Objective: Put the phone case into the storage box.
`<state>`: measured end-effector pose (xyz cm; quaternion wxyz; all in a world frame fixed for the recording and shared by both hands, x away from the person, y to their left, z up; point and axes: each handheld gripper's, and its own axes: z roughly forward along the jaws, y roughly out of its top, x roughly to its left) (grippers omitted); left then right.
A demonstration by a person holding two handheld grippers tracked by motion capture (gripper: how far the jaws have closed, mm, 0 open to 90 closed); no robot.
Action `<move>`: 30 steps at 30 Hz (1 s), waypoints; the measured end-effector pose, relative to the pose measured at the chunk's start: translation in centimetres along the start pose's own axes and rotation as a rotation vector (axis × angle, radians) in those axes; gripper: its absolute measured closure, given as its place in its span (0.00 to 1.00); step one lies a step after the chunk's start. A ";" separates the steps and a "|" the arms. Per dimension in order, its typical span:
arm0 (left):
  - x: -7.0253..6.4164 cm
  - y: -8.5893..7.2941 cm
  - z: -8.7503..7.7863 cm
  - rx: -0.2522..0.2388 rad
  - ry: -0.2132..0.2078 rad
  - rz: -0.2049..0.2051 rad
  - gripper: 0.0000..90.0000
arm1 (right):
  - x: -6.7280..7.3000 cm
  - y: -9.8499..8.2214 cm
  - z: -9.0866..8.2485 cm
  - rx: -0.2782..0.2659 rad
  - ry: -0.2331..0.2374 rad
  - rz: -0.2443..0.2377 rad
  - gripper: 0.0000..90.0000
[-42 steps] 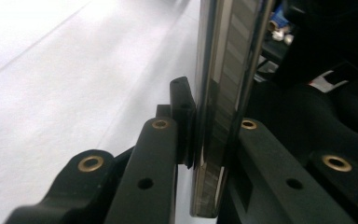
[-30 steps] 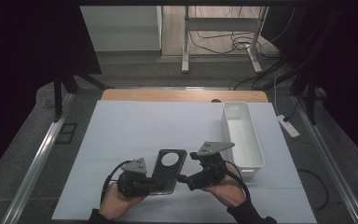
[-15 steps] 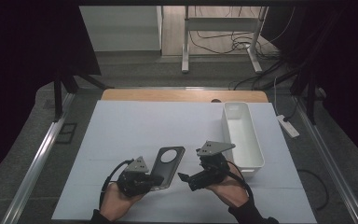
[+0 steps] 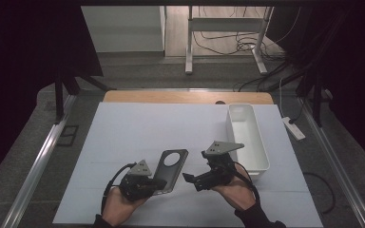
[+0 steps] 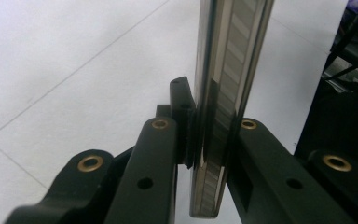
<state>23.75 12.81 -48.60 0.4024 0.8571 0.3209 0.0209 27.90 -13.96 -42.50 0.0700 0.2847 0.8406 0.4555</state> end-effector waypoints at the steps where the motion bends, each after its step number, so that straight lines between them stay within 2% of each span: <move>1: -0.1 0.0 0.1 -0.002 -0.004 -0.003 0.95 | 0.0 0.0 0.0 -0.001 -0.005 -0.008 0.00; 10: -0.5 -0.1 0.4 0.018 -0.039 0.002 0.95 | 0.2 0.5 -0.4 0.007 -0.074 -0.001 0.00; 13: -0.7 0.0 0.4 0.020 -0.054 0.002 0.95 | 0.3 0.7 -0.8 -0.005 -0.065 -0.002 0.00; 15: -0.7 -0.1 0.5 0.018 -0.066 0.001 0.95 | 0.4 0.8 -1.0 -0.020 -0.075 -0.018 0.07; 16: -0.7 -0.1 0.5 0.018 -0.066 0.001 0.95 | 0.4 0.8 -1.0 -0.020 -0.075 -0.018 0.07; 17: -0.8 0.0 0.5 0.018 -0.071 0.000 0.95 | 0.5 0.9 -1.3 -0.044 -0.085 -0.032 0.16; 19: -0.8 0.0 0.5 0.015 -0.081 0.000 0.95 | 0.6 1.0 -1.4 -0.049 -0.088 -0.038 0.19; 20: -0.8 0.0 0.5 0.013 -0.086 0.000 0.95 | 0.7 1.0 -1.6 -0.058 -0.099 -0.048 0.28; 22: -0.8 0.0 0.5 0.011 -0.093 0.000 0.95 | 0.7 1.0 -1.6 -0.059 -0.101 -0.053 0.32; 25: -0.9 0.0 0.5 0.007 -0.109 0.001 0.95 | 0.8 1.0 -1.9 -0.083 -0.076 -0.049 0.48; 26: -0.9 0.0 0.5 0.007 -0.109 0.001 0.95 | 0.8 1.0 -1.9 -0.083 -0.076 -0.049 0.48; 27: -0.9 0.0 0.5 0.005 -0.122 0.003 0.95 | 0.8 1.0 -2.0 -0.096 -0.074 -0.053 0.58; 30: -0.9 0.0 0.5 0.002 -0.128 0.007 0.95 | 0.7 1.0 -2.2 -0.098 -0.057 -0.051 0.66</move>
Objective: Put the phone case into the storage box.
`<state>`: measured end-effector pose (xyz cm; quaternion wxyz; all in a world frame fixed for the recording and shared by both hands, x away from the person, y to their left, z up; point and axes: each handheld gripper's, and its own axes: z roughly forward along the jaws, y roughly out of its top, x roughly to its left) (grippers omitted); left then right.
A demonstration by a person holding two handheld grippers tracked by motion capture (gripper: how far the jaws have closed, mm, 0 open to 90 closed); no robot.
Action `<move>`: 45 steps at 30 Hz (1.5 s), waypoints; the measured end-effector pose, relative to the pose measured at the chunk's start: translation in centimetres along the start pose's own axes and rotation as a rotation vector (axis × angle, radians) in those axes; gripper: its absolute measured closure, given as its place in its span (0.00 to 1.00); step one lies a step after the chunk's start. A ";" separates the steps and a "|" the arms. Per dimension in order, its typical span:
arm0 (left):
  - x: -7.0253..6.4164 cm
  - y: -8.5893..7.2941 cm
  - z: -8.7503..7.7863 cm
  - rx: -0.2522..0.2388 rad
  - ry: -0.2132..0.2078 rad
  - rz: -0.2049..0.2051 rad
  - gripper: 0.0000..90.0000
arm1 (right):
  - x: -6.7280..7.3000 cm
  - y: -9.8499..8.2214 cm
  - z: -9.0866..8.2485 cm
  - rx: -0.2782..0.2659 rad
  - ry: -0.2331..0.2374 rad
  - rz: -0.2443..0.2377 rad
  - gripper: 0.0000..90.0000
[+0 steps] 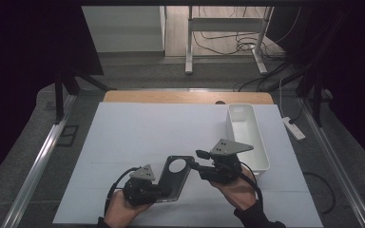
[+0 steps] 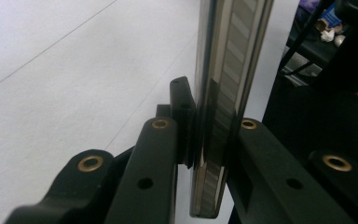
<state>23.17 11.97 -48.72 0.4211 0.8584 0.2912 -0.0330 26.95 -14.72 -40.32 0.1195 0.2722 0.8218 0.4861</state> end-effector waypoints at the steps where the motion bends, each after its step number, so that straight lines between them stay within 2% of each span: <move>1: 0.0 0.0 0.0 0.000 0.000 0.000 0.95 | -0.1 0.0 0.0 0.000 0.007 0.001 0.66; 2: 0.0 0.0 0.0 -0.003 -0.007 -0.001 0.95 | -0.1 0.0 -0.1 -0.001 0.019 0.005 0.71; 12: 0.2 -0.1 0.1 -0.018 -0.054 -0.010 0.95 | -0.1 0.0 -0.2 -0.017 0.061 0.008 0.86; 34: 0.3 -0.1 1.0 -0.033 -0.069 -0.011 0.93 | 0.2 0.1 -0.4 -0.046 0.050 0.009 0.89; 39: 0.2 -0.1 1.1 -0.034 -0.064 -0.001 0.86 | 0.3 0.2 -0.5 -0.051 0.044 -0.002 0.89; 45: 0.2 0.0 1.0 -0.052 -0.043 0.004 0.67 | 0.3 0.2 -0.6 -0.054 0.035 -0.010 0.89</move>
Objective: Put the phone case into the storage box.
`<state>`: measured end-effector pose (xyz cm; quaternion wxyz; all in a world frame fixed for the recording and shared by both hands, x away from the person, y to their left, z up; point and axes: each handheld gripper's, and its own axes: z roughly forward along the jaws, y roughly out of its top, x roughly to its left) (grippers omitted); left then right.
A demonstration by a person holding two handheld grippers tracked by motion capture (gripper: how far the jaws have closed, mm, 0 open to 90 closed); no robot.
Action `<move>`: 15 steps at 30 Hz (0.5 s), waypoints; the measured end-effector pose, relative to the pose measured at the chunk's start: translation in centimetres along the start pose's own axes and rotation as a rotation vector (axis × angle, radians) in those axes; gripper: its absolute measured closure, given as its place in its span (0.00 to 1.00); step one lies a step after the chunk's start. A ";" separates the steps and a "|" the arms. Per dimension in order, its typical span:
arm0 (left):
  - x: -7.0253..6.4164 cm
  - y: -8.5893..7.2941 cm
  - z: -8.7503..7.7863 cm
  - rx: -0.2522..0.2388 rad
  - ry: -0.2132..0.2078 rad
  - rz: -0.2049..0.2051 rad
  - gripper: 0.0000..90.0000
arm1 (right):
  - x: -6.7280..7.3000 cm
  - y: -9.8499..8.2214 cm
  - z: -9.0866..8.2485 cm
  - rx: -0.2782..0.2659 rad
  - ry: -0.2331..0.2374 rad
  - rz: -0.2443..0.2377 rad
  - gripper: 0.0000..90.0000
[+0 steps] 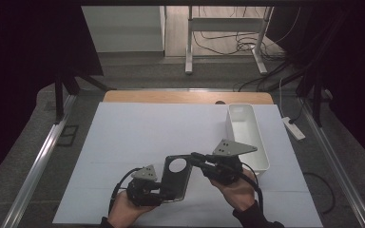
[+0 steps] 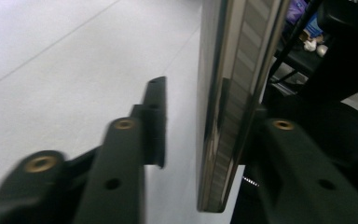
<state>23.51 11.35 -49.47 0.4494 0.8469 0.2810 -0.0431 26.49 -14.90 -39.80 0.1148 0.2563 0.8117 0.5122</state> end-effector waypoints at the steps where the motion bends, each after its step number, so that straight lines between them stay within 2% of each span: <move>1: 0.0 0.0 0.0 -0.004 0.005 0.002 0.63 | 0.0 0.0 0.0 -0.005 0.004 0.001 0.89; 5: -0.1 0.0 -0.3 -0.020 0.042 0.026 0.47 | -0.2 0.0 -0.1 -0.005 -0.002 0.002 0.89; 8: -0.2 0.1 -0.4 -0.028 0.062 0.033 0.31 | -0.3 0.0 -0.2 -0.003 -0.011 0.004 0.89; 9: -0.3 0.1 -0.5 -0.032 0.069 0.036 0.31 | -0.4 0.1 -0.3 -0.003 -0.017 0.004 0.89; 11: -0.4 0.2 -0.7 -0.035 0.085 0.037 0.23 | -0.6 0.2 -0.4 0.000 -0.027 0.008 0.89; 15: -0.4 0.2 -1.3 -0.045 0.103 0.035 0.13 | -1.1 0.4 -0.8 -0.007 -0.037 0.024 0.89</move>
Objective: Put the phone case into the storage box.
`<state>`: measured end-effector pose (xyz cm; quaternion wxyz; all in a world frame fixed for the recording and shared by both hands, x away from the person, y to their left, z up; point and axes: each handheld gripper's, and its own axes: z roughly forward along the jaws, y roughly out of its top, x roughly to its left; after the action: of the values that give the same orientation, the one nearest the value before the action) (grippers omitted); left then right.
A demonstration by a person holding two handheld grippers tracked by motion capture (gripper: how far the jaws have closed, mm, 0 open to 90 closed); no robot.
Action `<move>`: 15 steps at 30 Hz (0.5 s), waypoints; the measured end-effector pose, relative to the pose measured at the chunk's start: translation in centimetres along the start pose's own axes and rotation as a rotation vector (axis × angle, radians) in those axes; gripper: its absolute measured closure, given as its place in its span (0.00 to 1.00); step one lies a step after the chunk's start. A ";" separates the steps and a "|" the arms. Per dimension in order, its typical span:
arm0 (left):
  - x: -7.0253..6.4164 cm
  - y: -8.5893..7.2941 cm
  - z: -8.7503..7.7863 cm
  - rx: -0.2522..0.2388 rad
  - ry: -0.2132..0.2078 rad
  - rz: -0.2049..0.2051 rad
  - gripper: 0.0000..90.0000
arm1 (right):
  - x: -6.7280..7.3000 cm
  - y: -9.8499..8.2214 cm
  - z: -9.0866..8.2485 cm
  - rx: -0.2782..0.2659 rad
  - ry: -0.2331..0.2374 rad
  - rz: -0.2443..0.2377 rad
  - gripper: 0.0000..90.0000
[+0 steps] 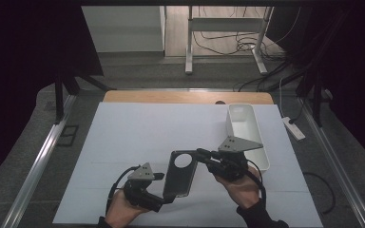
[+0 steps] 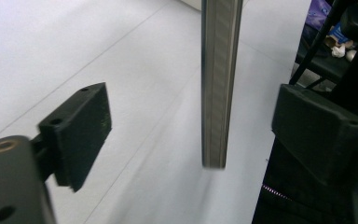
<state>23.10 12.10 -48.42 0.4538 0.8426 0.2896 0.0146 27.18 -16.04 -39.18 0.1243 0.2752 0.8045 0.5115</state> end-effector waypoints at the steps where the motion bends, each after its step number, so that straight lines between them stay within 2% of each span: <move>1: 0.0 0.0 -0.1 -0.004 0.004 -0.003 0.11 | -0.1 0.0 -0.1 0.000 -0.005 0.005 0.89; 6: 0.1 -0.2 -0.9 -0.002 0.026 0.018 0.06 | -0.7 0.1 -0.3 0.007 -0.017 0.014 0.89; 15: 0.4 -1.0 -2.2 -0.006 0.072 0.016 0.02 | -1.6 0.4 -0.9 0.014 -0.042 0.024 0.89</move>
<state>22.35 14.41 -47.97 0.4454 0.8425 0.2989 0.0491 28.20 -17.47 -38.56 0.1333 0.2963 0.8020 0.5013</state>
